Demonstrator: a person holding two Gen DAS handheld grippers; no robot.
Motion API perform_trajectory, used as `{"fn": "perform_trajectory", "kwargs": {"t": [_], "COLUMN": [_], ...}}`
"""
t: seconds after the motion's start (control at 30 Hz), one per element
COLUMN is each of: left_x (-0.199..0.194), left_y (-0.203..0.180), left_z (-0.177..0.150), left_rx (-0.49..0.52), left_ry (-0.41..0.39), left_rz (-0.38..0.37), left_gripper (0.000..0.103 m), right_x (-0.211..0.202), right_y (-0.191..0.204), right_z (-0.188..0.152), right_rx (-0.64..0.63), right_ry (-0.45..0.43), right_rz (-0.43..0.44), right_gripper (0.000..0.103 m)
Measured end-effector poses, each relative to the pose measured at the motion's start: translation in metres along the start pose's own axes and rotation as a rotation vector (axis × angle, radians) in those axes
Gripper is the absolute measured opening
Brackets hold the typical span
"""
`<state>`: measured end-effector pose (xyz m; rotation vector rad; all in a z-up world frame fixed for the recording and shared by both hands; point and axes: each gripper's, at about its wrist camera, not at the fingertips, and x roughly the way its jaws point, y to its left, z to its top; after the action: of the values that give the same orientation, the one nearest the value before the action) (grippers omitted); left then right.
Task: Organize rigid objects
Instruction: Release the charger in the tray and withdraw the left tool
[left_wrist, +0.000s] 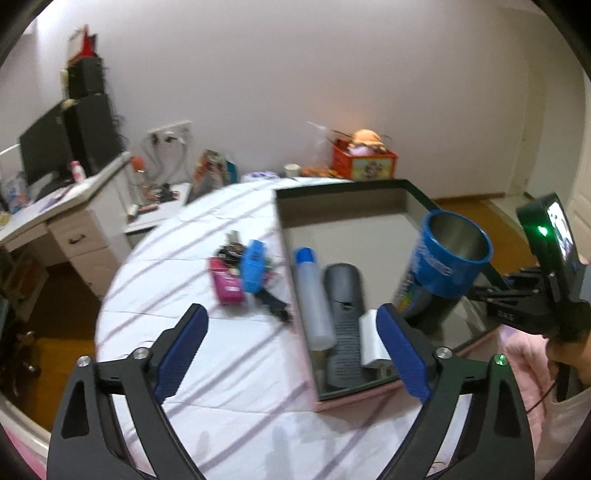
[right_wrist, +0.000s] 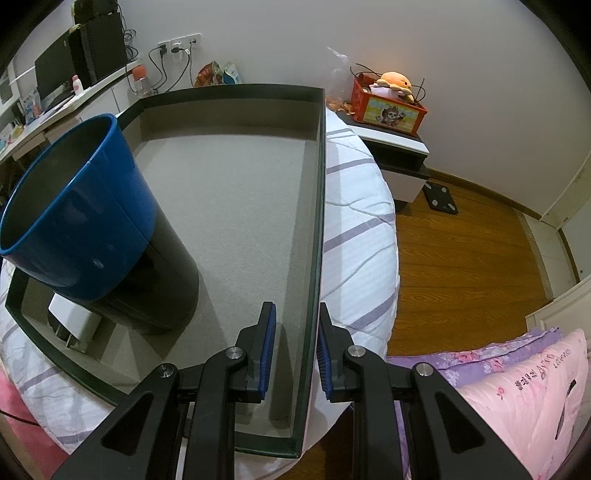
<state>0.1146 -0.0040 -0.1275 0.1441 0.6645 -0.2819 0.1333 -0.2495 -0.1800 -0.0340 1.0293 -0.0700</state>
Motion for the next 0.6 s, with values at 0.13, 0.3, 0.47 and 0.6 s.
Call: {"fn": "perform_trajectory", "kwargs": {"t": [0.13,0.3,0.47,0.6], "left_x": [-0.007,-0.012,-0.013,-0.012], "left_y": [0.017,0.032,0.044,0.061], "left_z": [-0.003,-0.006,-0.011,-0.016], "left_rx": [-0.028,-0.052,-0.067,-0.094], "left_ry": [-0.013,-0.021,-0.018,-0.009], "left_rz": [0.052,0.080,0.105,0.116], "left_gripper": [0.099,0.101,0.102,0.102], "right_x": [-0.001,-0.003,-0.005,-0.005], "right_y": [0.003,0.004,0.007,0.007], "right_z": [-0.001,-0.001,-0.002,0.000], "right_rx": [-0.002,-0.007,-0.006,-0.005], "right_ry": [0.004,0.008,0.012,0.014], "right_rz": [-0.013,-0.034,-0.041,-0.043], "right_gripper": [0.022,0.022,0.022,0.022]}}
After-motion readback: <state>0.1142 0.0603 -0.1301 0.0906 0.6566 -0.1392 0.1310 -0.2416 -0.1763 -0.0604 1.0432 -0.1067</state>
